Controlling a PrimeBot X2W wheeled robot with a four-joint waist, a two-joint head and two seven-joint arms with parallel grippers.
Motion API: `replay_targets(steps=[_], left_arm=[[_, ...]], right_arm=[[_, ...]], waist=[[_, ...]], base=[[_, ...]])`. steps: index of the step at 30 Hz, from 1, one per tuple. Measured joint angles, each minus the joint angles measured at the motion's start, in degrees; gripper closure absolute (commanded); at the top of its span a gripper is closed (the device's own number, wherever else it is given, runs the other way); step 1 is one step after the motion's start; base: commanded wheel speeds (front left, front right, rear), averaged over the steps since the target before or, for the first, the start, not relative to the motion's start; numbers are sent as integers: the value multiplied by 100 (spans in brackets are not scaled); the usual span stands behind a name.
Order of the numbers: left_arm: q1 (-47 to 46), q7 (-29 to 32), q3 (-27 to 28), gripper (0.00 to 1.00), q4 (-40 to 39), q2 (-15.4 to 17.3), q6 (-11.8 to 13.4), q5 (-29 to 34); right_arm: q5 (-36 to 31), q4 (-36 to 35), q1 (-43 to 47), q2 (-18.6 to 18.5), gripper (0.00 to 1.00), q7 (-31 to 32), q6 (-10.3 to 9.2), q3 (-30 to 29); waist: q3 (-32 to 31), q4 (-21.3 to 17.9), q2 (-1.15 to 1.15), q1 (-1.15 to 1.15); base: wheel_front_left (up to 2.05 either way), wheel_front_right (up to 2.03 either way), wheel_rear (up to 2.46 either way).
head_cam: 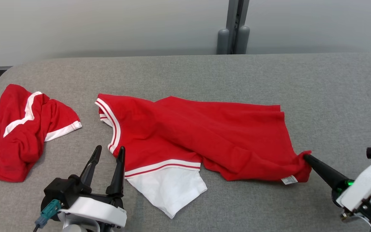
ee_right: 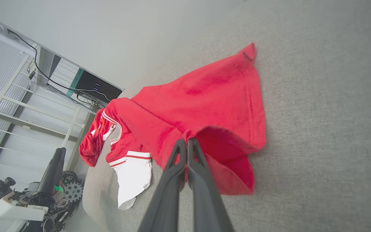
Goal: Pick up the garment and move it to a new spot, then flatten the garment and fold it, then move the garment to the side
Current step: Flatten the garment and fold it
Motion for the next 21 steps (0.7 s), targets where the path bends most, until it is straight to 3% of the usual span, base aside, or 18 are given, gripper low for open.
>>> replay_targets(steps=[5, 10, 20, 21], left_arm=[[-66, 0, -75, 0, 14, -13, 0, -24], [-91, 0, -82, 0, 20, -16, 0, -26], [-152, 0, -71, 0, 48, -29, 0, -58], [-152, 0, -82, 0, 52, -35, 0, -58]], right_arm=[[-234, 1094, -676, 531, 100, 25, 0, 80], [-453, 2153, -1179, 810, 100, -226, 0, 0], [-635, 3273, -1670, 1195, 100, -795, 0, 34], [-635, 3352, -1690, 1234, 89, -794, 0, 73]], waist=[[70, 226, 0, 0], [143, 422, 0, 0], [182, 408, 0, 0], [181, 388, 0, 0]], base=[[0, 0, 0], [0, 0, 0], [0, 0, 0], [0, 0, 0]])
